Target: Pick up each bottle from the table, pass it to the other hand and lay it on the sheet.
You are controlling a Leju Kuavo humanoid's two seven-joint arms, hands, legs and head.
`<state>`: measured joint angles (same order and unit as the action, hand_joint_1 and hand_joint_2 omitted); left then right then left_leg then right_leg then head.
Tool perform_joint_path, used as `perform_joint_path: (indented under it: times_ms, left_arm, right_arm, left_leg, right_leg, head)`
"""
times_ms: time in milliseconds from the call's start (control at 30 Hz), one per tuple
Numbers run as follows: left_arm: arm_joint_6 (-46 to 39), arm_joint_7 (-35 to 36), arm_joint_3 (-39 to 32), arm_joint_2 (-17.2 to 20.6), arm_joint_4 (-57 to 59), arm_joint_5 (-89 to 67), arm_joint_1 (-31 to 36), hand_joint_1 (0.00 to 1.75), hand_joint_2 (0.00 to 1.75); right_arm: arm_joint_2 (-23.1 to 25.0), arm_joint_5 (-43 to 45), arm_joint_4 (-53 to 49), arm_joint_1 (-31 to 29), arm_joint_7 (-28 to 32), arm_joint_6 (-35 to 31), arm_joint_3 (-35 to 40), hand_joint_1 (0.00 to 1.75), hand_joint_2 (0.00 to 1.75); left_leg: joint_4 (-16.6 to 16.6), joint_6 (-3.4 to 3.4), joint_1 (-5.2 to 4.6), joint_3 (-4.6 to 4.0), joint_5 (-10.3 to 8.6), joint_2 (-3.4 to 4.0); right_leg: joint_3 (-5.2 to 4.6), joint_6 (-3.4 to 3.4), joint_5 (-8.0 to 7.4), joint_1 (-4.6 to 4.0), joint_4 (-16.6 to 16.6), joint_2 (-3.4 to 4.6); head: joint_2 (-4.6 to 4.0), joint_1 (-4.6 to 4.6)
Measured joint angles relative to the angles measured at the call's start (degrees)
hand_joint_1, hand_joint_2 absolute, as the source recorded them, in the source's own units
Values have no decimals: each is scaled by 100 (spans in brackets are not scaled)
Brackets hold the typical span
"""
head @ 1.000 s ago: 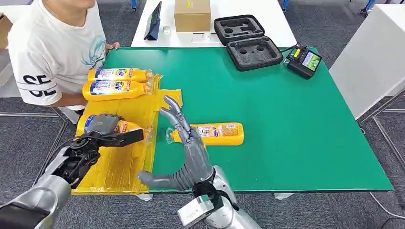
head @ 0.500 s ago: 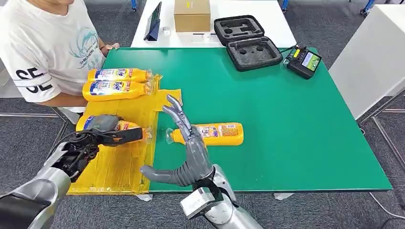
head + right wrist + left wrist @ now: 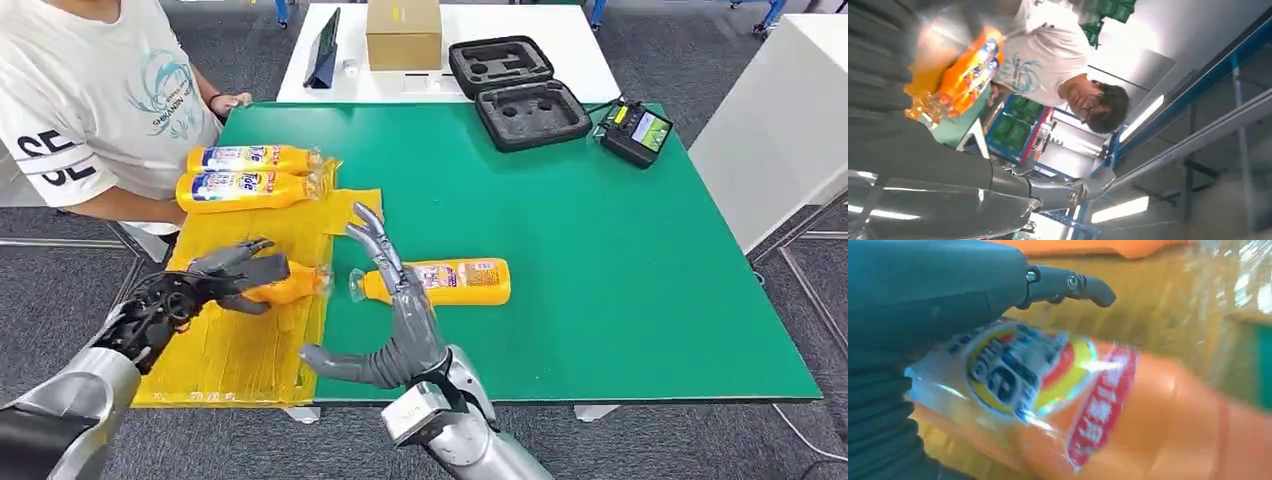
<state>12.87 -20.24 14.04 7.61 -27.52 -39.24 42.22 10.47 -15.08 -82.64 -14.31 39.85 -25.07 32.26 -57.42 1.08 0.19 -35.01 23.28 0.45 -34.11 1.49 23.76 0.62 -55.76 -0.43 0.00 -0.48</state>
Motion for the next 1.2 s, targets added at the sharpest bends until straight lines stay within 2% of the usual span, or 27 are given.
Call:
perform_joint_path:
  times_ms: [100,267,367,400,467,633,700,800,900,933,1067,1200]
  left_arm:
    - [243,-140,-275,2,0,548,-43,0,0]
    - [256,-149,-295,2,0,585,-46,0,0]
    - [407,-302,-807,-46,-24,1396,-187,0,0]
    - [87,-433,-1163,-114,-87,1893,-306,0,0]
    - [-567,-604,-1347,-168,-195,2021,-419,0,0]
    - [-3302,-1387,-1626,-256,-541,2152,-768,0,0]
    - [-4026,-1803,-1718,-258,-766,2254,-893,0,0]
    - [-4936,-1961,-1756,-258,-1415,2462,-1224,0,0]
    - [-5254,-1992,-1850,-293,-2211,2260,-1527,0,0]
    - [-5269,-1996,-1959,-338,-2532,2125,-1635,0,175]
    - [-5289,-2002,-2267,-457,-3356,1977,-1881,0,175]
    - [-5291,-2002,-2516,-606,-4156,2354,-2129,0,175]
  right_arm:
    - [-39,0,24,42,2,-28,2,0,175]
    - [-41,0,24,45,2,-29,2,0,175]
    - [-68,-35,37,143,7,-31,13,0,175]
    - [-70,-80,50,197,7,-28,13,0,175]
    - [-68,-164,57,229,0,-24,13,0,175]
    - [-68,-789,63,234,-325,-207,24,0,175]
    - [-70,-1466,83,213,-653,-486,24,0,175]
    - [-94,-2812,136,167,-1251,-943,24,0,175]
    - [-140,-3918,234,93,-1848,-1187,11,0,175]
    - [-153,-4260,288,55,-2054,-1222,-4,0,175]
    - [-181,-4734,428,-40,-2383,-1228,-44,0,175]
    - [-238,-5629,730,-264,-3302,-668,-199,0,175]
  left_leg:
    - [1,0,0,10,0,-8]
    - [1,0,0,11,0,-8]
    - [1,0,-1,24,-1,-7]
    - [0,0,-1,27,-2,-7]
    - [0,0,-1,26,-3,-6]
    - [-2,-2,4,-3,-6,19]
    - [-2,-3,7,-8,-6,15]
    - [-3,-4,7,-17,-4,13]
    - [-3,-4,6,-32,-4,13]
    - [-3,-4,6,-35,-4,13]
    - [-3,-3,4,-42,-3,11]
    - [-3,-3,3,-42,-3,11]
  right_leg:
    - [13,0,1,0,1,-12]
    - [14,0,1,0,1,-13]
    - [26,0,0,0,1,-13]
    - [27,0,-1,0,1,-13]
    - [26,0,-2,-1,1,-13]
    - [-13,-6,-10,-2,0,7]
    - [-13,-6,-8,-3,-1,2]
    - [-23,-5,-7,-3,-2,6]
    - [-39,-5,-6,-3,-2,5]
    - [-43,-5,-5,-2,-1,5]
    - [-47,-4,-6,-1,-1,6]
    - [-47,-4,-6,-1,0,4]
  head:
    - [0,0]
    - [0,0]
    - [0,0]
    - [0,0]
    - [0,2]
    - [0,0]
    - [0,2]
    - [0,0]
    - [0,2]
    - [0,0]
    - [0,0]
    - [0,2]
